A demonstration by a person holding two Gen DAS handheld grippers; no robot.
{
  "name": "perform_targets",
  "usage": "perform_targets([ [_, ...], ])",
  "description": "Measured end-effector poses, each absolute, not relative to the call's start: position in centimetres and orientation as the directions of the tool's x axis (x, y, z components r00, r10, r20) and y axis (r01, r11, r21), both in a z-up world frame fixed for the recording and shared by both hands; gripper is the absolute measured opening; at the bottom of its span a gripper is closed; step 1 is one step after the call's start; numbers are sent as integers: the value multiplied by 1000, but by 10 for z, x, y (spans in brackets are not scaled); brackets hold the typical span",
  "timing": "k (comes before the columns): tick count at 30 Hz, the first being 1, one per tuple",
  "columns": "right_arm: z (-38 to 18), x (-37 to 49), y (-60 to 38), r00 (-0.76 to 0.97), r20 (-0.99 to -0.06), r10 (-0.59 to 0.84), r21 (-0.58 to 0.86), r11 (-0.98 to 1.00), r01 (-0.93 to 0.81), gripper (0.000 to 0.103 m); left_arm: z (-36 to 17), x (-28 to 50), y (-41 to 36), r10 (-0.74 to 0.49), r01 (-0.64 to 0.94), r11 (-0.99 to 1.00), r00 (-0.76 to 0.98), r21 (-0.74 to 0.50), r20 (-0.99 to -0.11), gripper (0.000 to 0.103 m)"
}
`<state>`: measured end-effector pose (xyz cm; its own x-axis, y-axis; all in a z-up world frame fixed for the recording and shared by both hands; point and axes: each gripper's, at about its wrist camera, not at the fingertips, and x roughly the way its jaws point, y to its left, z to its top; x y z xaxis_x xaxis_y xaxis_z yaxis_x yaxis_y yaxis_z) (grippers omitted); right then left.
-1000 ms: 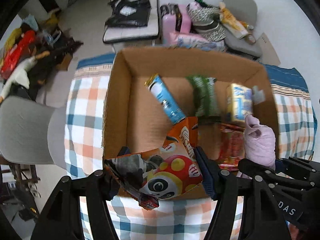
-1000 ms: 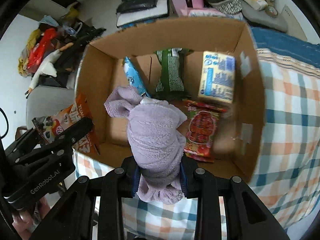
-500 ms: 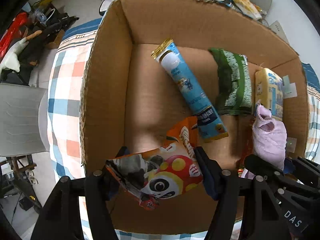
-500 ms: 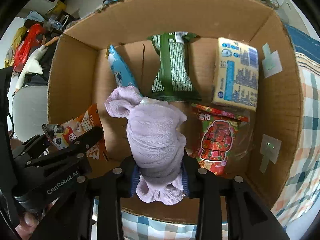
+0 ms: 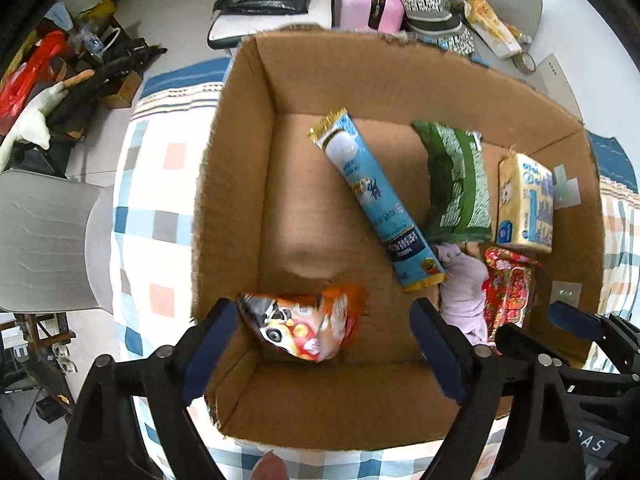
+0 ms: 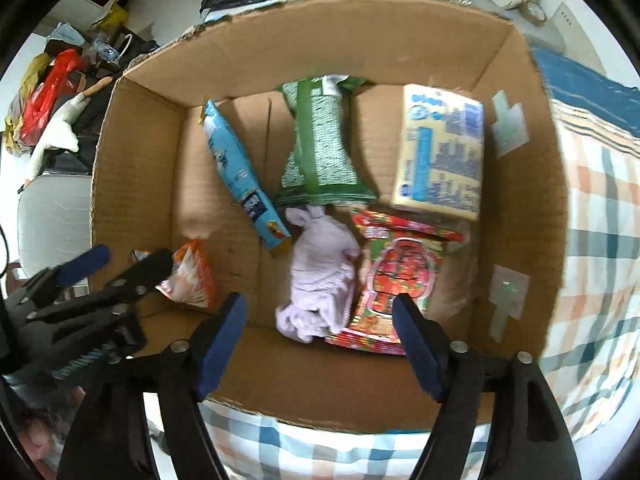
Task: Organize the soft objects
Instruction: 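Open both tools to release the items and lift away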
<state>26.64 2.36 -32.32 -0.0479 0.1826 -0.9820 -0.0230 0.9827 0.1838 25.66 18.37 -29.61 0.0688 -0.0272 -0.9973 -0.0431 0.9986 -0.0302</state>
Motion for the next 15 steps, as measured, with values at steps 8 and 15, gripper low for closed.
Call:
perform_targets([
  [8,-302,250,2,-4,-993,117,117,993,-12,97,-276,243,186,-12,-55,998,129,-20,-992,98],
  [15,-293,245,-7,44,-997,57,57,998,7,103,-267,233,181,-5,-62,998,169,-16,-986,99],
])
